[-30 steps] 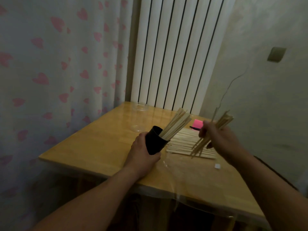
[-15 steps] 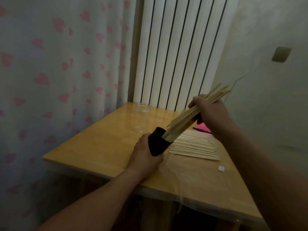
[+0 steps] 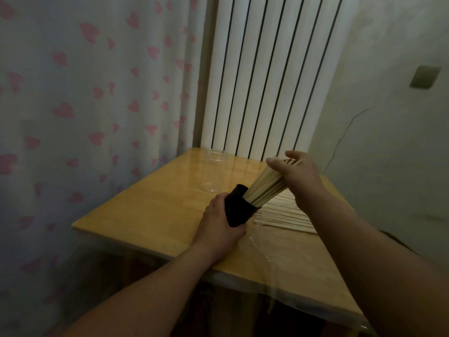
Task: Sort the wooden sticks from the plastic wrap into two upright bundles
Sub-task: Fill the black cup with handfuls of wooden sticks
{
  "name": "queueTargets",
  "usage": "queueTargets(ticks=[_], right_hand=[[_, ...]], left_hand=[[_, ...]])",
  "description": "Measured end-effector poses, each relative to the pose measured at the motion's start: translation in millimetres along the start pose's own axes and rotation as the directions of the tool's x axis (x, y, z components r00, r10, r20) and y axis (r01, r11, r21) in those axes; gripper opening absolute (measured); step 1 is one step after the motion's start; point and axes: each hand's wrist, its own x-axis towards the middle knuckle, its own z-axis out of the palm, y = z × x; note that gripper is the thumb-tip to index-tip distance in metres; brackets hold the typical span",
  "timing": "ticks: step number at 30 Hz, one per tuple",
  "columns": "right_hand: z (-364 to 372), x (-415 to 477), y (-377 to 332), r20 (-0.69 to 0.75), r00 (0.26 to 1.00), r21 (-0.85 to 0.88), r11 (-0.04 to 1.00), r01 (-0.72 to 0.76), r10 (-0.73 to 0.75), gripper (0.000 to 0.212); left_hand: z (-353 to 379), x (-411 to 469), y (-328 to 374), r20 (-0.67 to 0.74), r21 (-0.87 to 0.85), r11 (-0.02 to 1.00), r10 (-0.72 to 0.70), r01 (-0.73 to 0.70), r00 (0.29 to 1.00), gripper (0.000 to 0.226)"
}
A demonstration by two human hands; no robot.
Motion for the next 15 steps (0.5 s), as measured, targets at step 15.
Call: queueTargets(ticks=[15], right_hand=[[-57.1, -37.6, 12.4, -0.101, 0.989, -0.143, 0.985, 0.095, -0.11, 0.06]], left_hand=[[0.7, 1.4, -2.7, 0.002, 0.016, 1.0, -0.014, 0.014, 1.0, 0.08]])
